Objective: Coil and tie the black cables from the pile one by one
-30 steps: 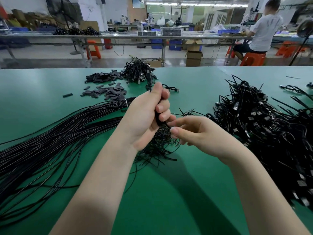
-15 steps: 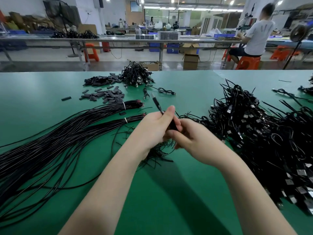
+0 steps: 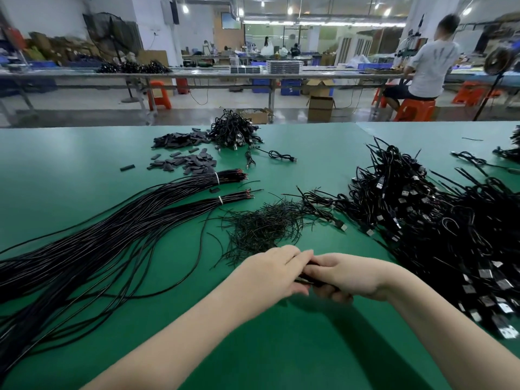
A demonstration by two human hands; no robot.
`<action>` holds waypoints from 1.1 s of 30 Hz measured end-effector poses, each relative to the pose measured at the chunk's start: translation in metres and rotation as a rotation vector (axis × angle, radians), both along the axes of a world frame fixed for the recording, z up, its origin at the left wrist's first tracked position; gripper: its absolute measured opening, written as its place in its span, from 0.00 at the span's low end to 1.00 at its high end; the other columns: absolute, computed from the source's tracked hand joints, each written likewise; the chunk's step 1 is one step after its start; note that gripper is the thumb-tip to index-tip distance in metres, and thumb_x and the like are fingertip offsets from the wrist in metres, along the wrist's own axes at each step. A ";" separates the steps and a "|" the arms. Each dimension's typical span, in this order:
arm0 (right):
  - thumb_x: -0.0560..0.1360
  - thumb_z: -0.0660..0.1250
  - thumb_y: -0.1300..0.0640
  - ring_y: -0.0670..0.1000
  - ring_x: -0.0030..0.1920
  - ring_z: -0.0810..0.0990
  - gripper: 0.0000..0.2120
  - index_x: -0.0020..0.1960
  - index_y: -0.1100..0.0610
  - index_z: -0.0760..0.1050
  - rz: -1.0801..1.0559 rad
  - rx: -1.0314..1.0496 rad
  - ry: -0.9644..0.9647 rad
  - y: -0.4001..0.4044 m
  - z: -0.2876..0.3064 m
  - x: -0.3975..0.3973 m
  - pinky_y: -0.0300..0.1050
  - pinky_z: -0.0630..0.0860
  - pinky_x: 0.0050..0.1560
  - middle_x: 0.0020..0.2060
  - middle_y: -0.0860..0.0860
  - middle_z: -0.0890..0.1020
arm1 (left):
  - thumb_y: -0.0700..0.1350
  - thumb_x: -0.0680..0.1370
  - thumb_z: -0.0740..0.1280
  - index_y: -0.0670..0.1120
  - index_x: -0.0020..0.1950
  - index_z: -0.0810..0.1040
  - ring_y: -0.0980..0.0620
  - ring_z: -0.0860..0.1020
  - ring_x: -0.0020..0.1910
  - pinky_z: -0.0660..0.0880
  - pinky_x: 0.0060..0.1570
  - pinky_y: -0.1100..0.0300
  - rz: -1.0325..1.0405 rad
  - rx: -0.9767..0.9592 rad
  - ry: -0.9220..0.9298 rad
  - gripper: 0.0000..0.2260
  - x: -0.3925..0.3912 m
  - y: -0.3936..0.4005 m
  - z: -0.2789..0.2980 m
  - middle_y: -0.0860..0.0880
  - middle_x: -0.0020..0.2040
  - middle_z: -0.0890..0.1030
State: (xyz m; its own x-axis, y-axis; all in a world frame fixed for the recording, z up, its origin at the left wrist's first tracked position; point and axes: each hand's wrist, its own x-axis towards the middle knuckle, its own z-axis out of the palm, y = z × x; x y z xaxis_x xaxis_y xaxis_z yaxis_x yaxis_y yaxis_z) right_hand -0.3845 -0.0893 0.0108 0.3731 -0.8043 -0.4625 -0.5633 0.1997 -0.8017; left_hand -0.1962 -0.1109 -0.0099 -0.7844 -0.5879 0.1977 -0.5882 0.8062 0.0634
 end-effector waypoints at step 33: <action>0.78 0.64 0.47 0.52 0.51 0.75 0.07 0.50 0.49 0.77 -0.184 -0.697 0.628 -0.065 -0.054 0.021 0.46 0.75 0.49 0.45 0.46 0.71 | 0.54 0.79 0.48 0.49 0.37 0.61 0.53 0.62 0.27 0.59 0.30 0.54 0.545 0.217 0.777 0.14 0.009 -0.021 -0.038 0.53 0.29 0.64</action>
